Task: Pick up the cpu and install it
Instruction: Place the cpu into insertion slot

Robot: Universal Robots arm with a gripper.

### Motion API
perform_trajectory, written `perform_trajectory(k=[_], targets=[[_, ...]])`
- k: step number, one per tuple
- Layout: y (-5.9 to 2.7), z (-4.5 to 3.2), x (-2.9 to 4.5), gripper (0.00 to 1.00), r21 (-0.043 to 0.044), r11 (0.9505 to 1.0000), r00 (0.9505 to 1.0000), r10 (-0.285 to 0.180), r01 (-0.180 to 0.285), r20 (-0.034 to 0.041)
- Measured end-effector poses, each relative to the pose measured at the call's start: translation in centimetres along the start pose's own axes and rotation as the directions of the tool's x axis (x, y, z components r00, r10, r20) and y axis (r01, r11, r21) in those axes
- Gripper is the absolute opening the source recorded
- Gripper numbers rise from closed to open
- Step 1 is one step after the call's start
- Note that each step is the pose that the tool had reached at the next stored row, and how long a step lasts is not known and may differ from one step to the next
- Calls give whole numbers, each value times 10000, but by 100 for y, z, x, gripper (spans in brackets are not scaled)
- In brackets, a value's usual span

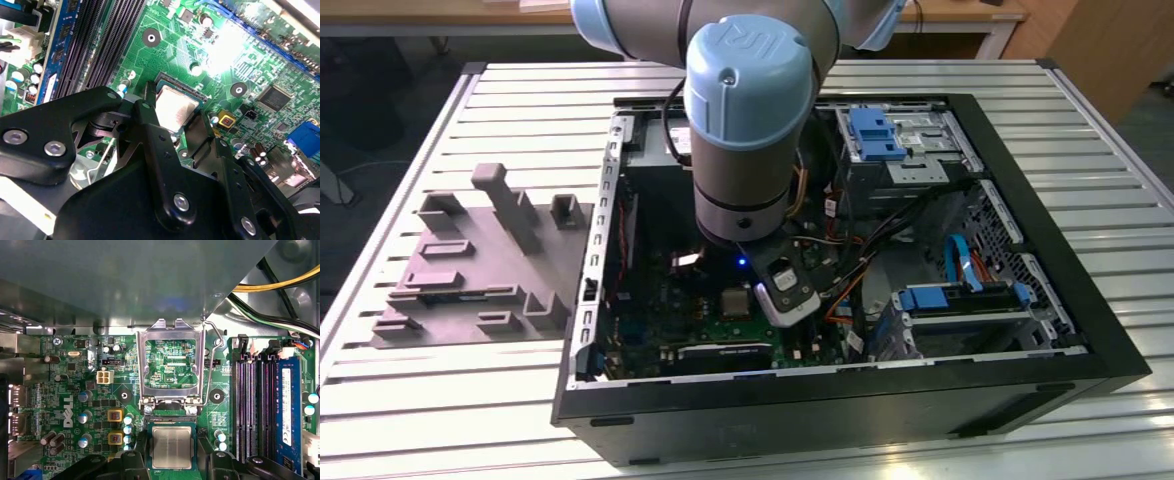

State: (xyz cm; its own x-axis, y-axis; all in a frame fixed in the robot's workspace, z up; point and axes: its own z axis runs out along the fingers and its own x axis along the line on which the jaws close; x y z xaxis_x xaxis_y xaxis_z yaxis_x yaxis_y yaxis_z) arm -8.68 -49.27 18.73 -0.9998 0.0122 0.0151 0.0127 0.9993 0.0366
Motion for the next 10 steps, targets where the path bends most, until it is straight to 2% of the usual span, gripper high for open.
perform_trajectory(k=[6,7,10], targets=[[0,1,1,48,-3,10000,10000,5,-5,1],[0,1,0,54,-3,10000,10000,5,-5,2],[0,1,0,54,-2,10000,10000,5,-5,0]])
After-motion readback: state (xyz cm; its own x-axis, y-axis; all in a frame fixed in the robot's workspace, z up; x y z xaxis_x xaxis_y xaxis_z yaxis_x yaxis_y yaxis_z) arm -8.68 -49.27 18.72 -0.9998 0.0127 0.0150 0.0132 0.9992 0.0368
